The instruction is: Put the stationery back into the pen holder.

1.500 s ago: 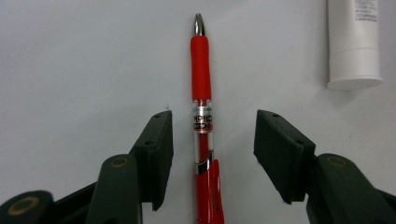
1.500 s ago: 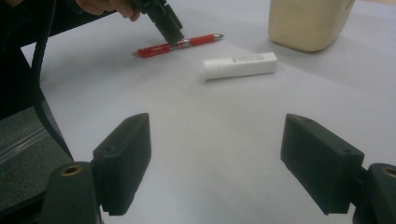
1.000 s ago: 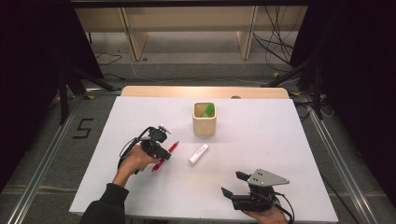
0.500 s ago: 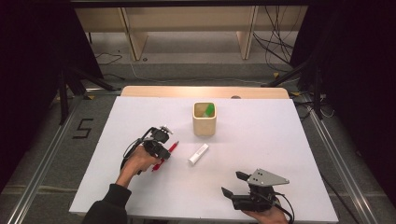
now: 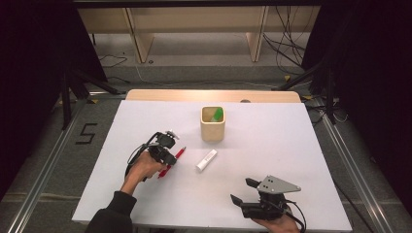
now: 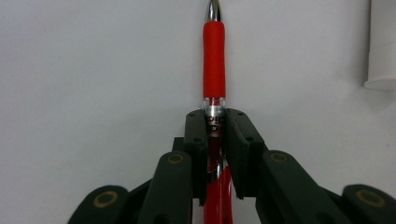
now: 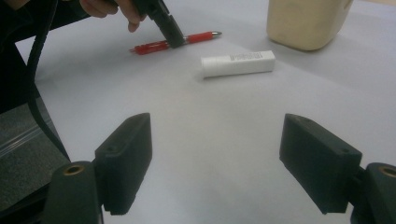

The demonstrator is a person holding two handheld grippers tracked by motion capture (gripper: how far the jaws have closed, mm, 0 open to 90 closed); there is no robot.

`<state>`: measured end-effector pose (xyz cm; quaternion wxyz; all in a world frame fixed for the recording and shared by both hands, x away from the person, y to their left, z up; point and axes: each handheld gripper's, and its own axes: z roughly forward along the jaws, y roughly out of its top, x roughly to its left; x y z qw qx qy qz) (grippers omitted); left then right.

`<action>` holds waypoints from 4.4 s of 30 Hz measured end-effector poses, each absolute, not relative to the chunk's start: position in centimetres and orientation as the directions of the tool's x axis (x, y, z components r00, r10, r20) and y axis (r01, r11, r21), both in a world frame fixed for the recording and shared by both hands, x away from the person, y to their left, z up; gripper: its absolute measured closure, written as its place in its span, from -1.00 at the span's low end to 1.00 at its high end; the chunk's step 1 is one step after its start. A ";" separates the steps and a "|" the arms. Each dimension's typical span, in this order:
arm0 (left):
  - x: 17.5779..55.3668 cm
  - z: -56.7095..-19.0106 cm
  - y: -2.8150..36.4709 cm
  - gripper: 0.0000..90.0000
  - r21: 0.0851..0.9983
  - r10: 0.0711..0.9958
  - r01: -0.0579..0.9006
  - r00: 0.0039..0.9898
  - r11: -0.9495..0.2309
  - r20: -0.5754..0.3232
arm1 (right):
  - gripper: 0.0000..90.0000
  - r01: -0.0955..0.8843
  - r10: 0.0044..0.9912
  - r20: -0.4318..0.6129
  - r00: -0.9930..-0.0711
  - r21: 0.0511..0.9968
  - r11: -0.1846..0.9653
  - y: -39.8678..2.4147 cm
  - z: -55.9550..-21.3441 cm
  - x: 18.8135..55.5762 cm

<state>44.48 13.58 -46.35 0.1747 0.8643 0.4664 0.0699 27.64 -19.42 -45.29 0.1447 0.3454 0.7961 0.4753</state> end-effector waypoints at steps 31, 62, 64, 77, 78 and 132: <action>43.5 -41.8 16.1 0.75 0.747 0.841 0.616 0.520 -0.251 -0.146 | -0.44 0.413 0.684 0.105 -0.722 0.858 0.304 -19.4 -45.3 27.6; 44.0 -37.9 13.9 0.75 0.892 0.809 0.439 0.560 -0.107 -0.178 | -0.48 0.410 0.683 0.116 -0.721 0.866 0.286 -19.7 -45.2 27.7; 44.2 -37.7 13.7 0.75 0.895 0.804 0.430 0.570 -0.116 -0.169 | -0.48 0.410 0.683 0.116 -0.721 0.867 0.285 -19.7 -45.2 27.7; 46.3 -36.1 12.0 0.75 0.904 0.798 0.413 0.578 -0.107 -0.170 | -0.48 0.411 0.684 0.117 -0.720 0.866 0.284 -19.8 -45.2 27.7; 46.4 -36.1 11.9 0.75 0.906 0.799 0.411 0.577 -0.104 -0.170 | -0.48 0.410 0.683 0.117 -0.721 0.867 0.284 -19.8 -45.2 27.7; 52.2 -37.3 3.9 0.75 0.911 0.814 0.391 0.567 -0.129 -0.128 | -0.47 0.412 0.670 0.131 -0.730 0.867 0.279 -19.7 -45.2 27.6</action>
